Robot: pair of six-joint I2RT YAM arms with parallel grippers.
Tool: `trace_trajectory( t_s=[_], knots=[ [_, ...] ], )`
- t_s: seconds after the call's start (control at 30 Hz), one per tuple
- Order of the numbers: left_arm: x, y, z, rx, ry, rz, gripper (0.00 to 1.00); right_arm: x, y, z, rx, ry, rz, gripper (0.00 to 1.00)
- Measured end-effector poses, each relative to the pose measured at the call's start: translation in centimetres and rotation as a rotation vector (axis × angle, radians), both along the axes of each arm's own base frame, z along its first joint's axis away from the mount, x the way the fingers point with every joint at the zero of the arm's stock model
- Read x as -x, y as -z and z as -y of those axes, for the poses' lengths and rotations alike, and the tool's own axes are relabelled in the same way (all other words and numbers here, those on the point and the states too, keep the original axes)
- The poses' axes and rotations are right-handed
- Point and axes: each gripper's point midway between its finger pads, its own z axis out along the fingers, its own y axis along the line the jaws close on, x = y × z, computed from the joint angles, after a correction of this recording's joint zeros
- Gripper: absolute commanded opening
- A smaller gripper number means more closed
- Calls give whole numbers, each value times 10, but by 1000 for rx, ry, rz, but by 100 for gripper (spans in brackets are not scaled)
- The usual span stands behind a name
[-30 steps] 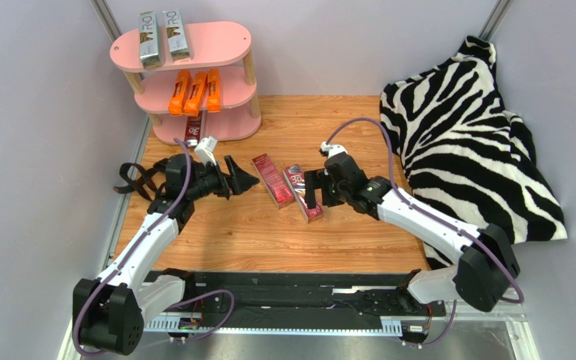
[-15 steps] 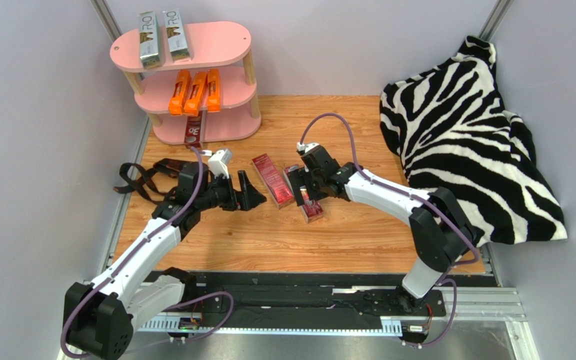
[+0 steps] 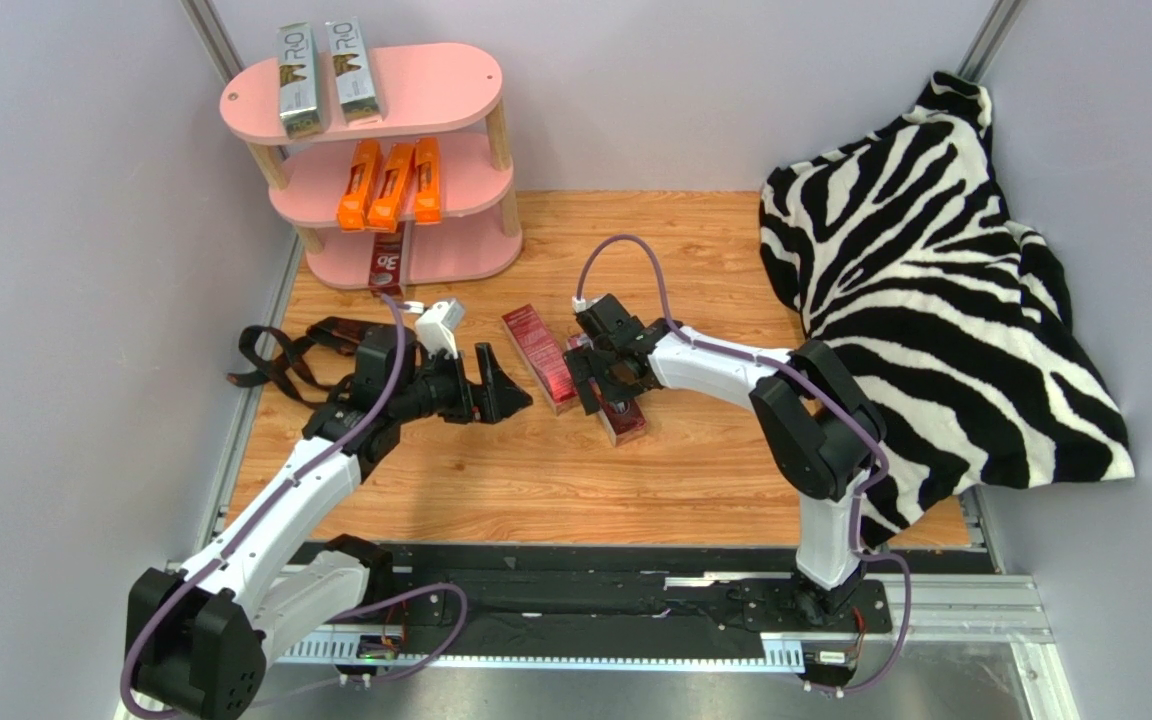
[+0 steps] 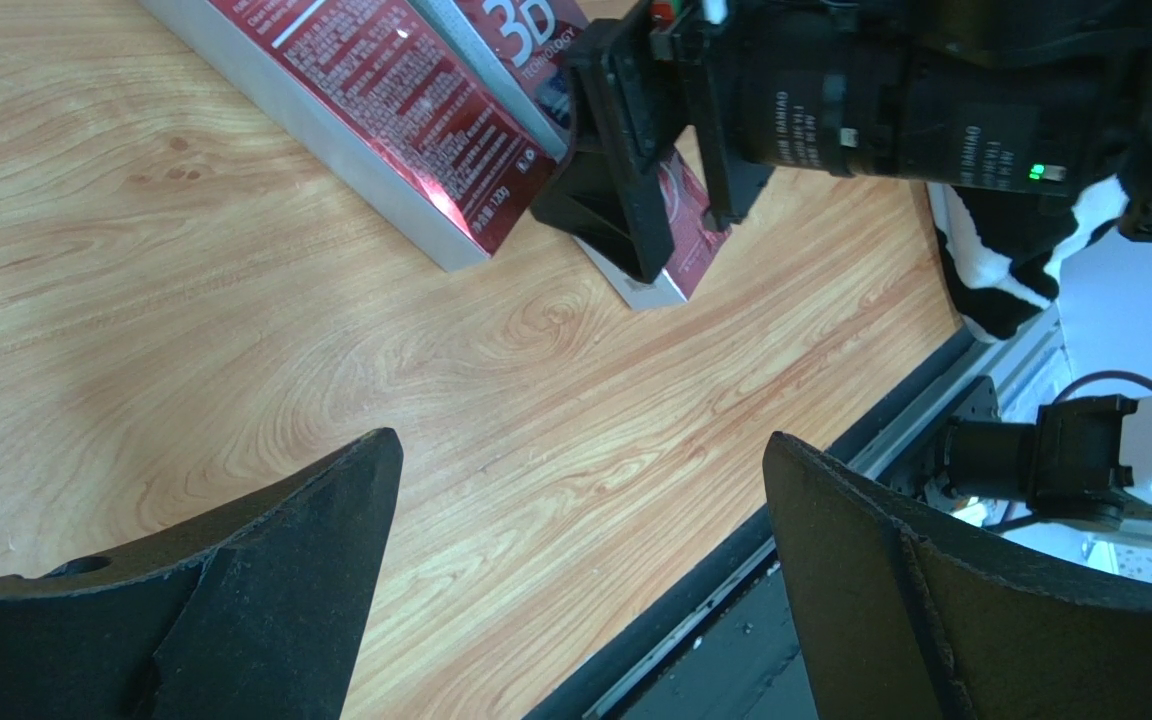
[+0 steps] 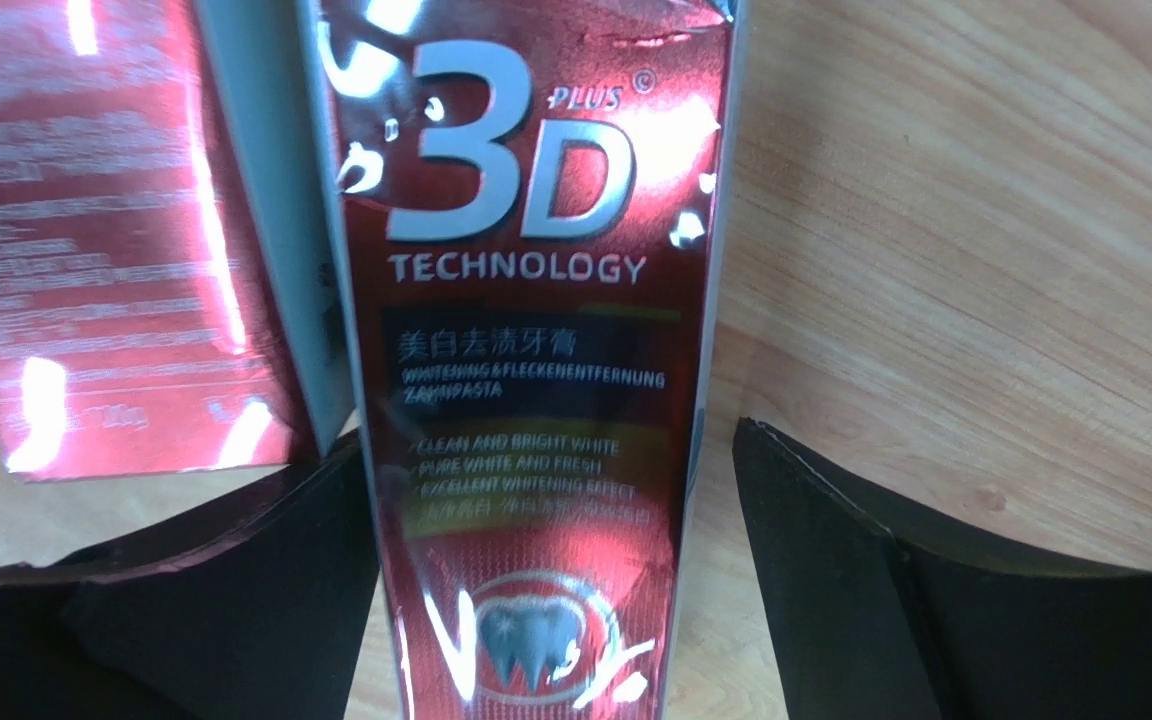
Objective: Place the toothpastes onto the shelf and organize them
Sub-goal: Pick up the toothpaste from the center of the board.
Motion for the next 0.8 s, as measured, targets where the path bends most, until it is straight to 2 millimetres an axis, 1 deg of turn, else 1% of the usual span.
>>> trace_trajectory(
  t_s=[0.07,0.13,0.2,0.23,0.3,0.4,0.5,0.57,0.7,0.8],
  knots=[
    [1,0,-1,-5,2,1,99,-1,5,0,13,12,-12,80],
    [3,1,-2,-13,0,-2,99,-6,4,-1,16,32,-3,73],
    [5,0,-6,-24,-7,4,99,-6,5,-2,13,47,-6,68],
    [6,-2,-7,-25,-10,11,99,-6,4,-2,11,52,-6,67],
    [9,-9,-9,-25,-13,46,99,-6,4,-2,11,66,-4,63],
    [13,-25,-12,-12,-18,108,99,-6,4,-3,3,88,-5,54],
    [18,-42,-14,11,-19,172,99,-6,3,-4,-9,109,-7,54],
    [20,-47,-14,19,-17,189,99,-6,3,-5,-18,120,-7,54],
    [22,-46,-11,19,1,184,99,-1,-1,-3,-47,145,-5,54],
    [25,-42,-5,8,24,177,99,9,-11,3,-82,175,-3,54]
  ],
)
